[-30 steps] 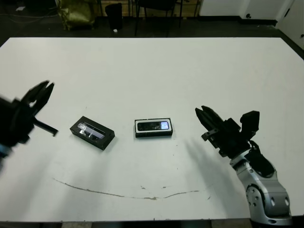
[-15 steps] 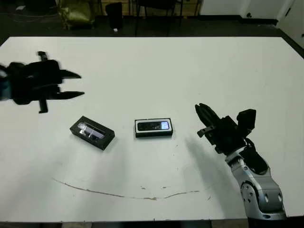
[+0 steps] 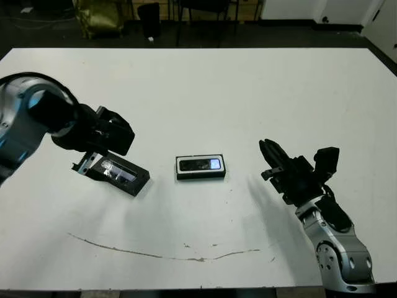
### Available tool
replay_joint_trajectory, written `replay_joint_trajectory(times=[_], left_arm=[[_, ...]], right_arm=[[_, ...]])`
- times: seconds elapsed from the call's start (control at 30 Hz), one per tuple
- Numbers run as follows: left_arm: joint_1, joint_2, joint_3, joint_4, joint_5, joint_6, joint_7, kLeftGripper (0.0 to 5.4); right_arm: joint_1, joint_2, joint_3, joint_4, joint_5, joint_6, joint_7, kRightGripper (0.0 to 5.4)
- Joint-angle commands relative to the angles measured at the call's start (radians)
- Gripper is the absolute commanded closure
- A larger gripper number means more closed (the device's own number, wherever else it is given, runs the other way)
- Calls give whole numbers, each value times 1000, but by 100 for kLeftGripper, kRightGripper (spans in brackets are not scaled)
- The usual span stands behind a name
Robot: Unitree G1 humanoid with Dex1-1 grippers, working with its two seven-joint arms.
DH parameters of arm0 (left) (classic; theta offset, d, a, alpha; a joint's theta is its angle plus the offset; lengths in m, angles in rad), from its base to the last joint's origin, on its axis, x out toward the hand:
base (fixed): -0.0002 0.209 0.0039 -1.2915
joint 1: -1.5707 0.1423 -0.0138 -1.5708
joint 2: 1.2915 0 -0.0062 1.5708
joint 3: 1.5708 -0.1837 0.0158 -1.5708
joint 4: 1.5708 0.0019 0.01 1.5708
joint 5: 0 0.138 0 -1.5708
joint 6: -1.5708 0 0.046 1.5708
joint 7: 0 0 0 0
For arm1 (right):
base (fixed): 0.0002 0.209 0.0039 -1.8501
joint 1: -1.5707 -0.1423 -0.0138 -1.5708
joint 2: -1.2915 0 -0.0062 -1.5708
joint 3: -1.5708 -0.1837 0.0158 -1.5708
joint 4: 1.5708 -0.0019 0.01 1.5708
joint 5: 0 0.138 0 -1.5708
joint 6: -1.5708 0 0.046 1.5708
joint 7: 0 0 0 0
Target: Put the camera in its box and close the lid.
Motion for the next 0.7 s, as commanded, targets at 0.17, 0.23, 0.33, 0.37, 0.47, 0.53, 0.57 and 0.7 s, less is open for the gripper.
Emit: replay_joint_trajectory(times=[0.17,0.23,0.33,0.37,0.47,0.53,0.57,0.7], left_arm=[[-164,13,-230,162,20,-81,-26,3],[-204,1,-275,236,11,-127,-26,3],[-252,-35,-317,350,18,-179,-26,3],[-263,-49,-321,386,21,-196,-26,3],[-279,-90,-313,485,20,-240,-26,3],[-281,-116,-300,533,29,-246,-26,3],[-278,-123,-287,540,37,-263,-26,3],[-261,-137,-258,515,42,-278,-26,3]], right_arm=[[34,-4,-4,16,11,34,-20,540],[38,-1,-8,15,18,44,-29,540],[43,-2,-9,13,17,42,-32,540],[44,-2,-10,15,19,39,-28,540],[47,-6,-11,18,20,36,-20,540],[51,-2,-12,16,24,36,-21,540],[53,0,-13,15,26,37,-24,540],[61,-4,-11,19,34,34,-17,540]])
